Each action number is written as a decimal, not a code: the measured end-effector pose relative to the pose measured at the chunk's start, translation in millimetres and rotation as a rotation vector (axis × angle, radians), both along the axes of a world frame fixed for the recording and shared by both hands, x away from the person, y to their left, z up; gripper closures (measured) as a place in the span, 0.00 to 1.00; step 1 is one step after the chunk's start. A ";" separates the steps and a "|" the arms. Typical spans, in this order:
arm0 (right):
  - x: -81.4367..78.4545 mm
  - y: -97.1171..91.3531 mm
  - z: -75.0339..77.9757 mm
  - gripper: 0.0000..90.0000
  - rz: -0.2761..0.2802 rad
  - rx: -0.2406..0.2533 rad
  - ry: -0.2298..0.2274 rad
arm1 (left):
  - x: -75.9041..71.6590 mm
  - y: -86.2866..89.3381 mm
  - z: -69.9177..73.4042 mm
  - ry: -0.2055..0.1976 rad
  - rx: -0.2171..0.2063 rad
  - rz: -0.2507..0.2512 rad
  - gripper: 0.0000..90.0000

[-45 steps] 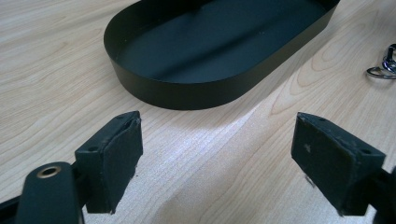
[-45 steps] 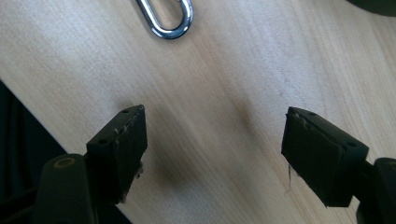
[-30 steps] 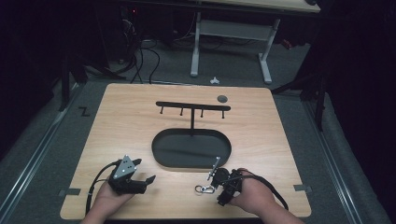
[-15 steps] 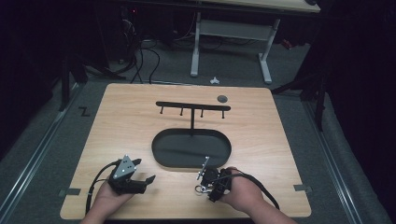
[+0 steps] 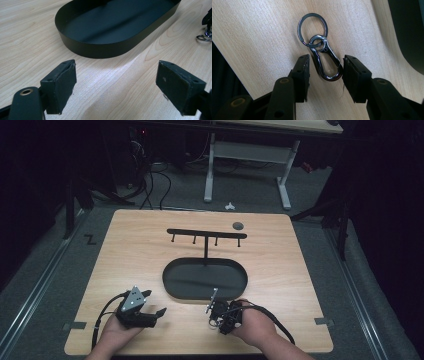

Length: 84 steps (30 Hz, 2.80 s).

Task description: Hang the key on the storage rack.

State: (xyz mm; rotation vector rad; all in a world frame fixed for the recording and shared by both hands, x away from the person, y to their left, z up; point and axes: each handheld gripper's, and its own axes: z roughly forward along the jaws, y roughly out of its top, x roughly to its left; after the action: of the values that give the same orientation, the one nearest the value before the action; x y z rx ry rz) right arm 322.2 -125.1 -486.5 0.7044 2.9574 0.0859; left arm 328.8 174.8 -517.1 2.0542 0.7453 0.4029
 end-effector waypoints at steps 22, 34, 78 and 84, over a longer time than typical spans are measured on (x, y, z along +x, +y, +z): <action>-1.4 -4.3 -3.2 0.67 -0.082 0.015 0.042 | 0.2 -1.4 -0.3 0.000 0.003 -0.006 0.19; 3.6 1.4 -3.1 0.68 -0.072 0.024 0.071 | 0.1 -0.6 0.1 0.000 0.005 -0.006 0.19; 12.2 -30.3 43.5 0.76 -0.178 0.046 0.063 | 0.0 -1.2 0.0 0.001 0.003 -0.009 0.19; 16.5 -41.5 52.4 0.76 -0.216 0.062 0.057 | -0.1 -1.4 0.1 0.001 0.003 -0.010 0.19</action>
State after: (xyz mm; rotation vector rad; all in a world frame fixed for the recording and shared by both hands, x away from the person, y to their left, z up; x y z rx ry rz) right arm 338.8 -166.6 -434.1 1.0462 2.9205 0.1428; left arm 328.7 173.4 -517.0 2.0605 0.7350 0.3978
